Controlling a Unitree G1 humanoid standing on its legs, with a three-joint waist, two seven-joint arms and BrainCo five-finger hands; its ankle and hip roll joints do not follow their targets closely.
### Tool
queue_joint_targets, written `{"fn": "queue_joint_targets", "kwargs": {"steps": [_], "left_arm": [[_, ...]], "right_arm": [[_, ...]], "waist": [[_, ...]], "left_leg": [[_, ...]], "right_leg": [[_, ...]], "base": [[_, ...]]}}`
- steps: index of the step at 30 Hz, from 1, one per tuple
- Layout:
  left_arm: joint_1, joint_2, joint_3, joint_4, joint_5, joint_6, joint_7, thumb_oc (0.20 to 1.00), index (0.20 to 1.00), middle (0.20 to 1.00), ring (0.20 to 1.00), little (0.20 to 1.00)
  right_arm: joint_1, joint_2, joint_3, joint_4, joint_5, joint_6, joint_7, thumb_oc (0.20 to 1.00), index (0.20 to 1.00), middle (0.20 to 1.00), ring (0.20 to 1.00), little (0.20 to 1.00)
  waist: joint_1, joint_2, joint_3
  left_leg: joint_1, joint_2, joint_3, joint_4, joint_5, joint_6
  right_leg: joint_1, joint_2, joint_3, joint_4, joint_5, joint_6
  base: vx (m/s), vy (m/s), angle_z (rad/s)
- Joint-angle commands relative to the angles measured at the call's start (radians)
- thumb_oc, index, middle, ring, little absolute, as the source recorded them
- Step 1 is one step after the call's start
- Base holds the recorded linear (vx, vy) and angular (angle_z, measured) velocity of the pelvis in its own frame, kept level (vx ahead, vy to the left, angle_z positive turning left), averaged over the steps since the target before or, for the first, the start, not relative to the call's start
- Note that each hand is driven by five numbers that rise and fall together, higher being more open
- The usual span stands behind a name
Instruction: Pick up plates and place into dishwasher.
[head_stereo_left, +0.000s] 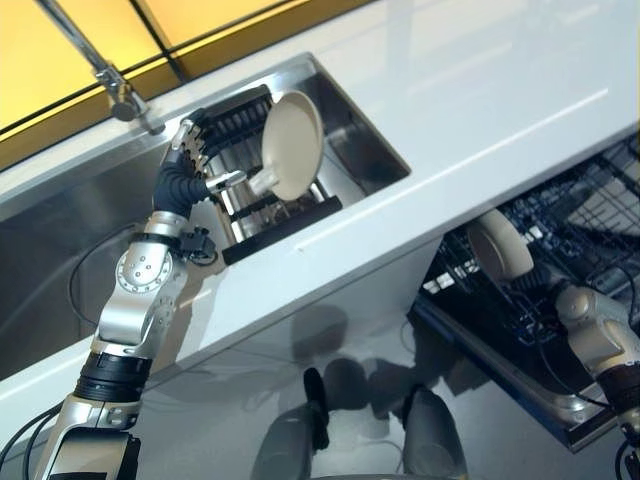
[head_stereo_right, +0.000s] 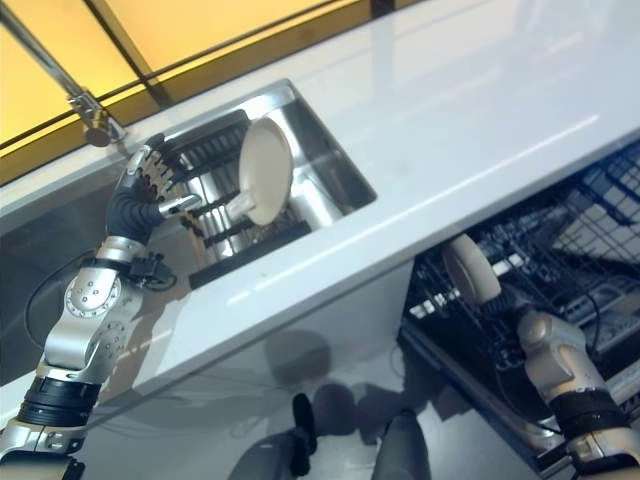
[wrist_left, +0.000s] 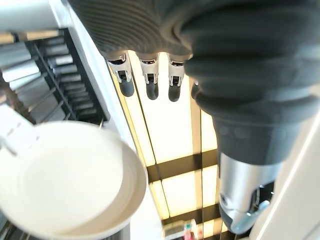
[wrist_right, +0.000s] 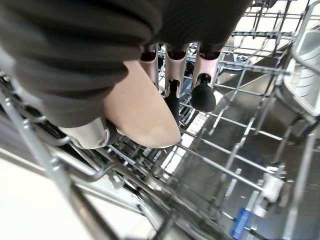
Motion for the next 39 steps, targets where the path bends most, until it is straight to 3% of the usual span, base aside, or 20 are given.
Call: {"fn": "queue_joint_targets", "kwargs": {"steps": [1,11,13,14,15,20,28,32,34,39], "left_arm": [[0.012,0.067,0.118,-0.063,-0.032,-0.018,-0.029,1.000,1.000,1.000,1.000,1.000],[0.037,0.083,0.142,-0.049,-0.028,0.004,-0.075,1.000,1.000,1.000,1.000,1.000],[0.024,0.096,0.137,-0.040,-0.030,0.009,-0.078,1.000,1.000,1.000,1.000,1.000],[0.022,0.100,0.135,-0.035,-0.032,0.009,-0.080,1.000,1.000,1.000,1.000,1.000],[0.022,0.106,0.139,-0.031,-0.039,0.009,-0.084,1.000,1.000,1.000,1.000,1.000],[0.073,0.118,0.175,-0.025,-0.060,-0.016,-0.115,1.000,1.000,1.000,1.000,1.000],[0.112,0.108,0.204,-0.002,-0.063,-0.022,-0.151,1.000,1.000,1.000,1.000,1.000],[0.107,0.119,0.199,0.017,-0.069,-0.026,-0.157,1.000,1.000,1.000,1.000,1.000],[0.117,0.119,0.201,0.033,-0.071,-0.044,-0.162,1.000,1.000,1.000,1.000,1.000],[0.217,0.072,0.238,0.030,-0.063,-0.112,-0.171,1.000,1.000,1.000,1.000,1.000]], "right_arm": [[0.122,0.045,0.045,0.198,-0.057,0.111,0.066,0.200,0.200,0.200,0.200,0.200],[0.190,0.101,0.088,0.227,-0.077,0.130,0.288,0.200,0.200,0.200,0.200,0.200],[0.200,0.106,0.105,0.256,-0.039,0.123,0.245,0.200,0.200,0.200,0.200,0.200],[0.204,0.111,0.103,0.259,-0.017,0.129,0.196,0.256,0.256,0.256,0.256,0.256],[0.207,0.118,0.090,0.256,0.009,0.136,0.116,1.000,1.000,1.000,1.000,1.000],[0.251,0.143,0.015,0.186,-0.004,0.143,0.045,1.000,1.000,1.000,1.000,1.000],[0.280,0.159,-0.031,0.124,-0.004,0.129,0.037,1.000,1.000,1.000,1.000,1.000],[0.283,0.154,-0.055,0.089,0.088,0.100,-0.068,1.000,1.000,1.000,1.000,1.000],[0.282,0.152,-0.102,0.022,0.153,0.084,-0.182,1.000,1.000,1.000,1.000,1.000],[0.295,0.152,-0.243,-0.219,0.183,-0.052,-0.406,1.000,1.000,1.000,1.000,1.000]], "waist": [[-0.009,-0.026,0.015],[0.008,-0.057,-0.047],[0.011,-0.064,-0.056],[0.012,-0.066,-0.062],[0.012,-0.068,-0.072],[0.012,-0.085,-0.116],[0.014,-0.097,-0.165],[0.014,-0.103,-0.170],[0.009,-0.102,-0.169],[-0.008,-0.084,-0.173]], "left_leg": [[0.041,-0.020,0.029,0.193,-0.238,0.041],[0.124,-0.008,0.033,0.132,-0.241,0.046],[0.135,-0.004,0.036,0.122,-0.242,0.046],[0.142,-0.003,0.037,0.114,-0.241,0.046],[0.152,-0.001,0.037,0.103,-0.239,0.046],[0.181,0.001,0.037,0.077,-0.243,0.048],[0.228,-0.005,0.026,0.011,-0.239,0.051],[0.228,-0.006,0.033,0.004,-0.239,0.052],[0.222,-0.006,0.038,0.008,-0.241,0.054],[0.225,-0.015,0.044,-0.001,-0.245,0.063]], "right_leg": [[0.067,0.047,-0.007,-0.179,0.106,-0.036],[0.167,0.062,-0.014,-0.256,0.118,-0.011],[0.179,0.063,-0.017,-0.265,0.120,-0.006],[0.185,0.064,-0.017,-0.270,0.121,-0.003],[0.194,0.066,-0.017,-0.278,0.123,0.000],[0.222,0.078,-0.013,-0.311,0.132,0.008],[0.259,0.095,-0.003,-0.362,0.141,0.018],[0.258,0.096,-0.004,-0.377,0.150,0.022],[0.251,0.095,-0.003,-0.375,0.153,0.023],[0.240,0.097,0.009,-0.374,0.152,0.025]], "base": [[0.07,-0.020,0.19],[0.04,-0.016,0.02],[0.00,-0.042,-0.04],[0.00,0.000,0.00],[0.00,0.000,0.00],[0.00,-0.016,-0.03],[0.02,0.005,-0.01],[0.00,0.004,-0.02],[0.00,0.018,-0.02],[0.02,0.102,-0.13]]}}
